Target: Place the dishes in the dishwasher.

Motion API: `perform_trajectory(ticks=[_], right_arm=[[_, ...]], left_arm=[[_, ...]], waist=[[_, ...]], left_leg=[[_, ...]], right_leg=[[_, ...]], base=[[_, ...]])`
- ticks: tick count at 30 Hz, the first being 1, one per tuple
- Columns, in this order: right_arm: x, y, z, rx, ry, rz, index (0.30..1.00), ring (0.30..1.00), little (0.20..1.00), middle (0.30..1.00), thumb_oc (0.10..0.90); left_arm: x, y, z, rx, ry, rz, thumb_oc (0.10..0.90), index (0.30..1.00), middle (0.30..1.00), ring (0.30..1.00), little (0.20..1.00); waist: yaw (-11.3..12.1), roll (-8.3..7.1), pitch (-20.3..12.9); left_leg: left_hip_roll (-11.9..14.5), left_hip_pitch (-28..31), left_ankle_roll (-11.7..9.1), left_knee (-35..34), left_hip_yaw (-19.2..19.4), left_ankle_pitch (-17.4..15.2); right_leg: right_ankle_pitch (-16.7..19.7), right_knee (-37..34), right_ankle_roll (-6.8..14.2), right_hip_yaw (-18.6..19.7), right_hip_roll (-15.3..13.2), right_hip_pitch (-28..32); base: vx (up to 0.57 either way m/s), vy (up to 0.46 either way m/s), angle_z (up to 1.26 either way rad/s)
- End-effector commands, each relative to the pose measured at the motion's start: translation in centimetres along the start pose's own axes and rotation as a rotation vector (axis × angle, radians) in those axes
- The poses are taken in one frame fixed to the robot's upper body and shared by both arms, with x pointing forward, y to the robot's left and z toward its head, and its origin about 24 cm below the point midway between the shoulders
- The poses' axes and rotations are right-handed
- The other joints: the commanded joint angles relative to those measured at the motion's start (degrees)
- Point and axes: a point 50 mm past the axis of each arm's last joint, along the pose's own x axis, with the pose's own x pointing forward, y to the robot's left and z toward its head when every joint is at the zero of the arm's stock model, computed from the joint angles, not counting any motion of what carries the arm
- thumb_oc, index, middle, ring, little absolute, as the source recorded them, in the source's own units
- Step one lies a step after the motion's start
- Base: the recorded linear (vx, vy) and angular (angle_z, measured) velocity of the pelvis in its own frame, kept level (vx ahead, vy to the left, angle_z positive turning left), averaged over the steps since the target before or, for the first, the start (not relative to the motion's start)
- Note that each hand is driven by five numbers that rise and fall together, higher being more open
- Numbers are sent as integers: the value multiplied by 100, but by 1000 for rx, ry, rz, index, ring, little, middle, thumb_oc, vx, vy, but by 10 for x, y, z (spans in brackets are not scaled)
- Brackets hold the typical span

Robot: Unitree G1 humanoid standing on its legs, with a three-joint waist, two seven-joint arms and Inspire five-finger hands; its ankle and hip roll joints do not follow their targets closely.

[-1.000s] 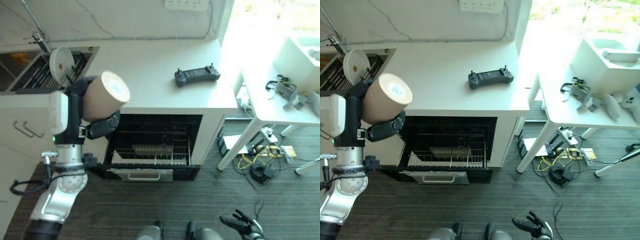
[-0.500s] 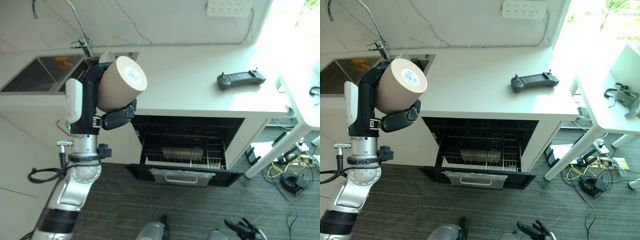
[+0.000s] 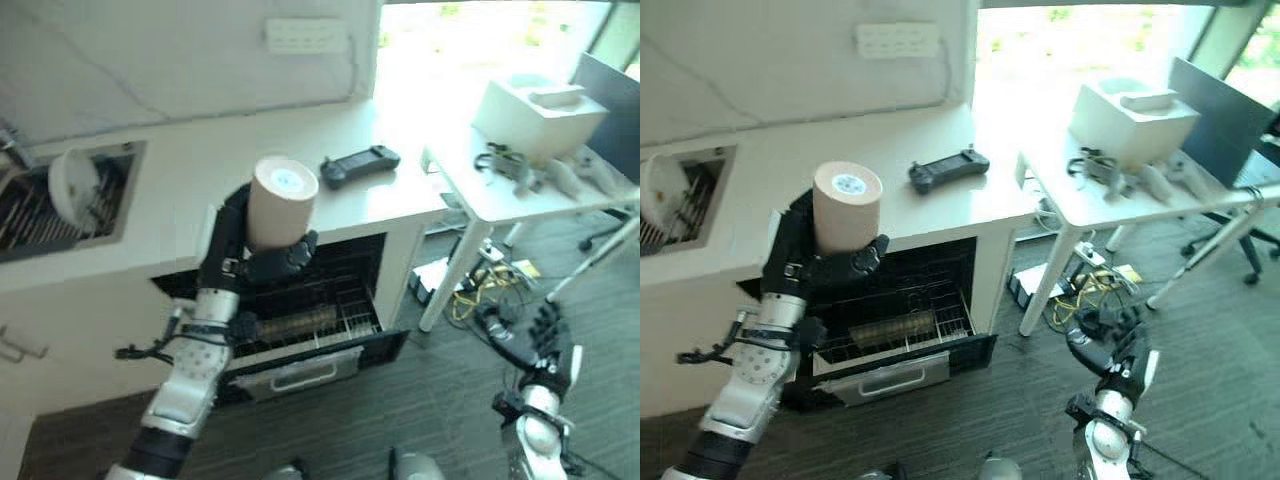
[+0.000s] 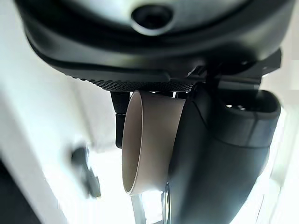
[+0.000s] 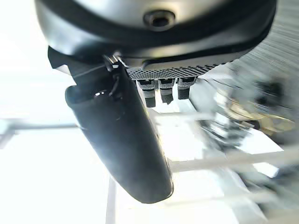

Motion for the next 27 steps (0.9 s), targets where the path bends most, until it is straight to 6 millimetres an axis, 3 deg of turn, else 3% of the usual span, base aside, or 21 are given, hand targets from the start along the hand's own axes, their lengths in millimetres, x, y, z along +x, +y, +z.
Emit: perform_trajectory(ticks=[1,7,8,12,18,27], right_arm=[[15,3,51,32,-327,32,900,900,900,900,800],[5,34,97,149,-527,313,900,900,900,900,800],[5,34,97,149,-527,313,900,900,900,900,800],[-7,62,121,219,-598,596,900,900,900,900,800],[-24,94,125,382,-456,970,900,900,900,900,800],[-36,126,118,424,-315,1082,900,900,900,900,800]], left_arm=[[16,8,42,-90,-271,64,400,300,300,300,300],[14,-2,20,-324,-125,170,400,300,300,300,300],[14,-2,20,-324,-125,170,400,300,300,300,300],[11,-17,5,-342,-18,207,400,300,300,300,300],[-4,-26,-7,-175,17,296,400,300,300,300,300],[-16,-33,-19,154,-50,319,400,300,300,300,300]], waist=[[48,141,-184],[-74,141,-178],[-74,141,-178],[-60,78,-202],[117,-29,-246],[430,-112,-304]], left_leg=[[-18,252,275,58,-368,-1015],[-57,374,315,58,-309,-1075],[-57,374,315,58,-309,-1075],[-37,419,305,58,-272,-1092],[9,346,249,58,-288,-1033],[13,242,201,58,-478,-1001]], right_leg=[[-958,274,87,-183,2,201],[-933,274,93,-35,36,211],[-933,274,93,-35,36,211],[-945,274,84,-9,54,225],[-951,274,54,-158,30,227],[-996,274,4,-389,-2,292]], base=[[58,16,-35],[33,19,-22],[-2,7,-15],[-6,-1,-5],[-28,-47,1],[-4,-50,18]])
